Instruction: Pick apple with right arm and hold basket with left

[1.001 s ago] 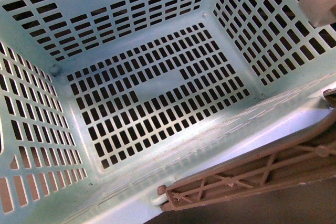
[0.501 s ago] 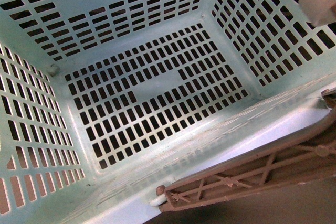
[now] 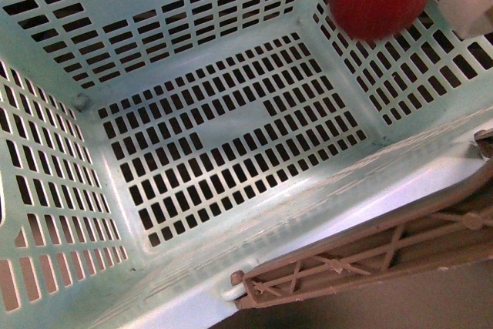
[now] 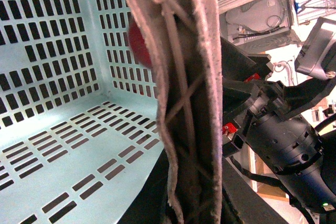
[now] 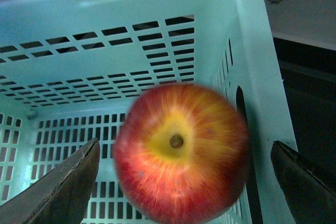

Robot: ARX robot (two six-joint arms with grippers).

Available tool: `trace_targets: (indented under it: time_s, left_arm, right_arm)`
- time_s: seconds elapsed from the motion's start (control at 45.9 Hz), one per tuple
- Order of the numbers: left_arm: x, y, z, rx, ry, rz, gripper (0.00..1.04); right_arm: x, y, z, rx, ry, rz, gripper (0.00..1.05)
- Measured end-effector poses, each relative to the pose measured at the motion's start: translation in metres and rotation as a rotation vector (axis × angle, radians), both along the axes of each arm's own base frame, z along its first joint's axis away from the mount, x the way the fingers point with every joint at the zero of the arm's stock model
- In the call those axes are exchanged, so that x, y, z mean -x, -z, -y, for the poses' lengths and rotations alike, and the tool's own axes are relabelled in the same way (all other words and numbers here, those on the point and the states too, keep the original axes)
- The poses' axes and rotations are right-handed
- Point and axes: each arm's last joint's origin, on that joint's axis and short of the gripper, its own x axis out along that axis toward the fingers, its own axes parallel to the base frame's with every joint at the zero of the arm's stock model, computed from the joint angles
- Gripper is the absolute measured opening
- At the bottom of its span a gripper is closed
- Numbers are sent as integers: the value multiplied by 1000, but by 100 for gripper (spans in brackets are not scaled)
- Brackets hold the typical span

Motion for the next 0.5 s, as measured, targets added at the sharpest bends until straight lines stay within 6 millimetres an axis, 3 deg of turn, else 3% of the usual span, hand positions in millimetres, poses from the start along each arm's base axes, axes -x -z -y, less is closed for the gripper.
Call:
trace_targets:
  time_s: [0.152, 0.305, 0.392, 0.501]
  left_arm:
    - [0, 1, 0, -3, 2, 0, 9]
    - [0, 1, 0, -3, -8, -1, 9]
    - [0, 1, 0, -8, -3, 4, 9]
    - [0, 1, 0, -5, 6, 1, 9]
  right_arm:
    - [3, -5, 11, -3, 86, 40, 96]
    - [11, -6, 44, 4, 354, 111, 96]
    - [13, -4, 52, -1, 409, 109, 96]
    - [23, 5, 56, -35, 497, 266, 79]
